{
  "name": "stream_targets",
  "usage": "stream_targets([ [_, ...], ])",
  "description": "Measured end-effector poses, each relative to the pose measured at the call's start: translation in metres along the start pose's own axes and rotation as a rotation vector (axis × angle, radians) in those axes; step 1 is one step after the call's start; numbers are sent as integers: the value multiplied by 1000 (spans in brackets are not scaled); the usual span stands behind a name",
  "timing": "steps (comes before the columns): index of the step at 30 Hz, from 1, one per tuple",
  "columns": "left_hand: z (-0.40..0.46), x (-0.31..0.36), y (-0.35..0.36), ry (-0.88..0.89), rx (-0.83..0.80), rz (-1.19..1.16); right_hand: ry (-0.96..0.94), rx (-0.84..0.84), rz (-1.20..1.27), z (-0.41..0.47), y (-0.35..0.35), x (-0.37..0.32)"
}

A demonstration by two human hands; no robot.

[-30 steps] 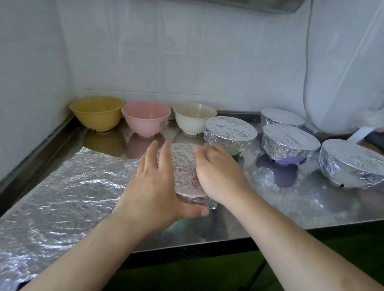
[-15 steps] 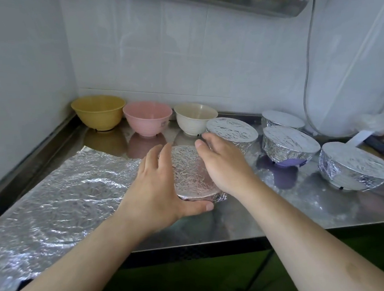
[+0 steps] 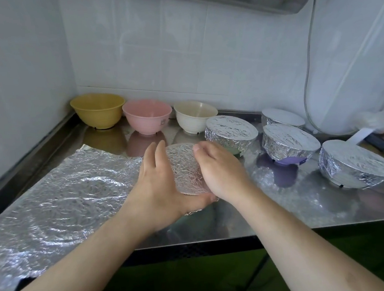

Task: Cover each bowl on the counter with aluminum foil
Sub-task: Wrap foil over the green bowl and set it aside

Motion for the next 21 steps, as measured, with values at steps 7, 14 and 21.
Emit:
stream_targets([
  [7,1,-4,0,-56,-33,-42,0,-12,-64,5,-5,4],
  [14,4,-6,0,-92,-26,-79,6,42,159,6,-1,14],
  [21,1,-8,0,-74,7,-115,229,139,601,-6,2,28],
])
Point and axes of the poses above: each hand's wrist, its own z-axis towards the middle knuckle, its own y-axis out of the palm, x = y × z, the point moved 7 cm from there along z, towards the middle knuckle, and after that the axes turned 14 degrees about -z, right-handed, at the moved point
